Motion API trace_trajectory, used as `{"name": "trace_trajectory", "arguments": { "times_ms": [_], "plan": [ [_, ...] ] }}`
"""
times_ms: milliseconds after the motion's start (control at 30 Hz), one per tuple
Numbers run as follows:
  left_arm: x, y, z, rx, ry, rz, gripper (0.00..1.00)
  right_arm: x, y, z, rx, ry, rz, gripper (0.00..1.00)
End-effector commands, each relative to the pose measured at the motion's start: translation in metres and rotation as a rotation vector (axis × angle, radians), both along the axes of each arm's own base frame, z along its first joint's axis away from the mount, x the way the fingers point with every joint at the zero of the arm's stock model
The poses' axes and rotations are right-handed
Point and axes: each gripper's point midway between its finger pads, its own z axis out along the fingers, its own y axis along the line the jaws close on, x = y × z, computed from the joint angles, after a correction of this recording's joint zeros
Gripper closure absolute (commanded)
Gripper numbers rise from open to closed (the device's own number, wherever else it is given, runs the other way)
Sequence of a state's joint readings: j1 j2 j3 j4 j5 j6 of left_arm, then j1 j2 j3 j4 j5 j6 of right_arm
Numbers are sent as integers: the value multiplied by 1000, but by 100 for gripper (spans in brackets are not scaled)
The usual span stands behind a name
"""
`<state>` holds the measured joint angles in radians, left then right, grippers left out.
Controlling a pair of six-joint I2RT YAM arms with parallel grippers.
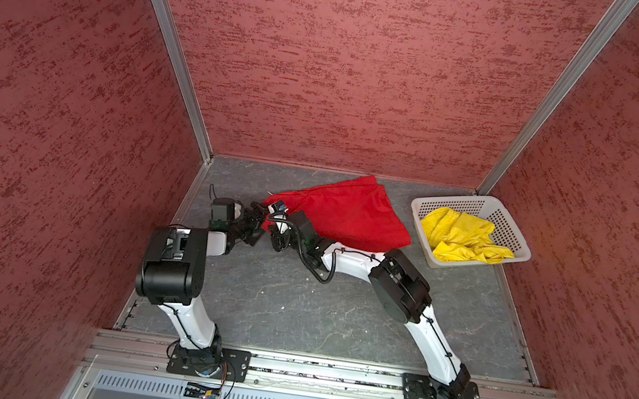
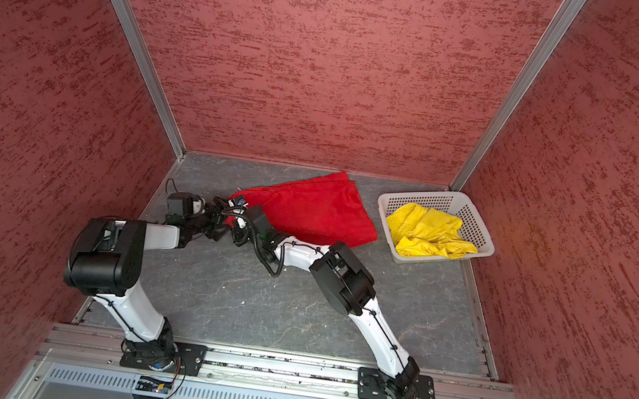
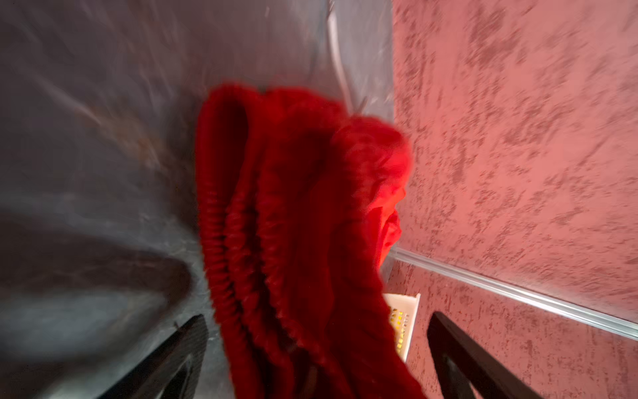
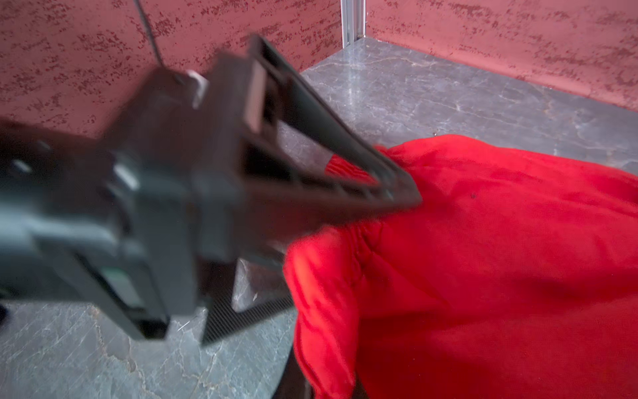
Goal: Fold and stack the shorts
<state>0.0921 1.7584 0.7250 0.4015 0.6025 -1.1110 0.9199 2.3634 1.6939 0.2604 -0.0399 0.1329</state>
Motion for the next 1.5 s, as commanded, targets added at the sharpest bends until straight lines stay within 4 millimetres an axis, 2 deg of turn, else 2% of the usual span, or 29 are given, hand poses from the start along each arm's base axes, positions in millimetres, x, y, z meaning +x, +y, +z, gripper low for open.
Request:
{"name": "trace_trajectory", "arguments": {
  "times_ms": [0, 33, 100, 133, 200, 233, 300, 367, 400, 500, 567, 633, 700, 767, 867, 933, 1000, 1100, 1233, 1333, 1467],
  "plan": [
    [4, -13, 4, -23, -30, -21, 8, -3, 5, 47, 110, -34, 8, 100],
    [3, -13, 2, -27, -23, -21, 18, -3, 6, 50, 120, -34, 9, 100],
    [3, -6, 3, -33, -23, -6, 54, -6, 5, 54, 140, -29, 16, 100],
    [4, -2, 6, -32, -30, 1, 66, -8, 4, 54, 149, -23, 19, 100],
    [3, 9, 12, -22, -27, 19, 99, -14, 1, 57, 172, -9, 27, 97],
    [2, 15, 17, -10, -26, 30, 100, -16, -2, 55, 176, 1, 27, 90],
    [-1, 24, 31, 38, -21, 14, 100, -22, -8, 59, 184, 20, 30, 63],
    [-6, 29, 48, 118, -10, -30, 100, -29, -18, 65, 183, 34, 29, 48],
    [-9, 31, 56, 162, 0, -54, 100, -30, -26, 67, 185, 43, 23, 44],
    [-25, 43, 74, 349, 82, -113, 100, -27, -67, 81, 245, 108, -12, 42],
    [-35, 48, 83, 422, 118, -144, 100, -14, -103, 90, 317, 172, -59, 42],
    [-44, 50, 84, 454, 165, -167, 100, 5, -129, 90, 346, 237, -119, 45],
    [-52, 49, 84, 466, 195, -196, 100, 25, -147, 83, 335, 296, -168, 48],
    [-62, 49, 83, 489, 231, -221, 100, 42, -151, 70, 295, 348, -197, 54],
    [-74, 49, 88, 523, 251, -244, 100, 55, -138, 47, 246, 422, -178, 62],
    [-79, 51, 93, 539, 260, -248, 100, 57, -123, 33, 256, 482, -142, 70],
    [-80, 50, 99, 549, 260, -253, 100, 55, -109, 19, 252, 536, -122, 72],
    [-80, 50, 107, 561, 256, -255, 100, 39, -88, 0, 229, 581, -89, 73],
    [-76, 48, 117, 586, 250, -277, 100, 5, -58, -30, 151, 640, -29, 73],
    [-75, 40, 124, 599, 239, -310, 100, -11, -43, -47, 112, 672, -5, 72],
    [-71, 25, 131, 609, 219, -355, 98, -33, -18, -60, 85, 700, 47, 70]
  ]
}}
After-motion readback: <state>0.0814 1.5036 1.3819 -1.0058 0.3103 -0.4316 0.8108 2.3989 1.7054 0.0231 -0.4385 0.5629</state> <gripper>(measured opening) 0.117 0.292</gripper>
